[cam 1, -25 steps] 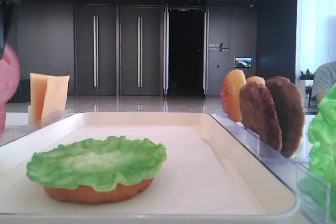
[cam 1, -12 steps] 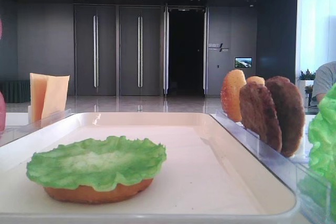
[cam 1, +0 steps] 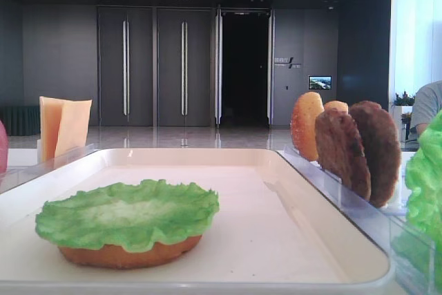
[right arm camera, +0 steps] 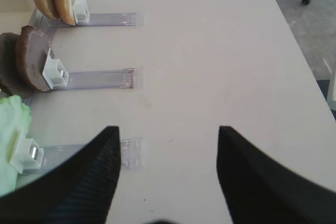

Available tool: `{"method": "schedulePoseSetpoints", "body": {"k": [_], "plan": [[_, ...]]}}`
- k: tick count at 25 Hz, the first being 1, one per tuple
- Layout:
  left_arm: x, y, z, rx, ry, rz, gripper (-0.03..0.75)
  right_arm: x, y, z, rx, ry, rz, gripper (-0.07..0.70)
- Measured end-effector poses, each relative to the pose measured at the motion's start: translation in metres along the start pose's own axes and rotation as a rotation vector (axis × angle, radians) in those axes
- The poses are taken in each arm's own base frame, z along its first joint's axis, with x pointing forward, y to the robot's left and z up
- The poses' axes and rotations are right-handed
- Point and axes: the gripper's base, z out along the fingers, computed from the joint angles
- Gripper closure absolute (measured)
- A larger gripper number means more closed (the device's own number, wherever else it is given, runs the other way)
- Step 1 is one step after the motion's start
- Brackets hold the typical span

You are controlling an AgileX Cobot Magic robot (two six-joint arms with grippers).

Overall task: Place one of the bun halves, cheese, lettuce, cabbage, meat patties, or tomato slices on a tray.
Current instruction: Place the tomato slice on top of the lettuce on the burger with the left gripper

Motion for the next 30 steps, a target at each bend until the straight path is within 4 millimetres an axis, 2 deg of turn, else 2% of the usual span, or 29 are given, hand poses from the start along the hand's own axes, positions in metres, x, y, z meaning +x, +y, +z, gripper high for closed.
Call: {"method": "schedulePoseSetpoints", "body": {"k": [3, 9, 14, 19, 22, 30], "plan": [[0.013, 0.004, -0.006, 0.037, -0.037, -0.015, 0.659, 0.0, 0.0, 0.0, 0.0, 0.0, 0.0, 0.213], [0.015, 0.0, -0.001, 0.099, -0.081, -0.032, 0.659, 0.0, 0.0, 0.0, 0.0, 0.0, 0.0, 0.213], [0.009, -0.026, 0.004, 0.389, -0.158, -0.024, 0.659, 0.0, 0.0, 0.0, 0.0, 0.0, 0.0, 0.213], [0.007, -0.055, 0.024, 0.706, -0.146, 0.018, 0.659, 0.0, 0.0, 0.0, 0.0, 0.0, 0.0, 0.213], [0.007, -0.064, 0.039, 0.826, -0.147, 0.022, 0.659, 0.0, 0.0, 0.0, 0.0, 0.0, 0.0, 0.213], [0.013, -0.065, 0.055, 0.882, -0.179, 0.001, 0.659, 0.0, 0.0, 0.0, -0.02, 0.0, -0.012, 0.213]]}}
